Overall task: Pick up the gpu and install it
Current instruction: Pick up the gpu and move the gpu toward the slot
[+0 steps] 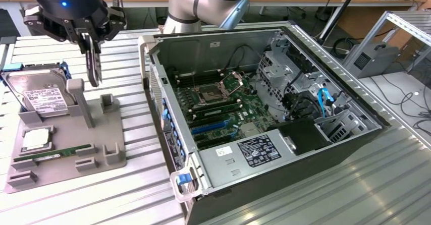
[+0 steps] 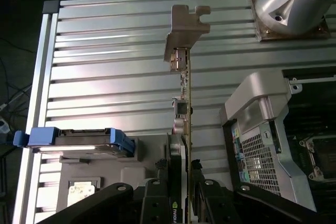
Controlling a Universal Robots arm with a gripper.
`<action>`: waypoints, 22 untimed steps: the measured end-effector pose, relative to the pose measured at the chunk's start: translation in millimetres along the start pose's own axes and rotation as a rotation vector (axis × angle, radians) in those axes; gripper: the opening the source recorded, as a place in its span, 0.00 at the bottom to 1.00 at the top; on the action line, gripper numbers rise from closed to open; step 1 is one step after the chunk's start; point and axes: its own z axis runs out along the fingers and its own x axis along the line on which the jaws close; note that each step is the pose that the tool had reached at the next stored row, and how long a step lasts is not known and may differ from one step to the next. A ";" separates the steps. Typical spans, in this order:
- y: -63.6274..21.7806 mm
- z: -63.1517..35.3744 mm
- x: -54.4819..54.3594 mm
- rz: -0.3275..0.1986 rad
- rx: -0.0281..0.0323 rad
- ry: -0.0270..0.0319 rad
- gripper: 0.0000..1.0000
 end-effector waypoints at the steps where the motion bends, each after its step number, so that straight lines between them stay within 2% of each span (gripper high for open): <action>1: 0.7 -1.7 0.0 0.000 -0.0063 0.0005 0.27; 2: 1.4 -3.2 0.0 0.000 -0.0118 0.0009 0.27; 8: 4.1 -9.4 0.0 0.001 -0.0329 0.0025 0.27; 15: 8.2 -18.7 0.1 0.002 -0.0667 0.0050 0.27; 17: 8.9 -20.4 0.1 0.002 -0.0728 0.0055 0.27; 20: 11.6 -26.6 0.1 0.003 -0.0947 0.0071 0.27; 22: 12.4 -28.3 0.1 0.003 -0.1010 0.0076 0.27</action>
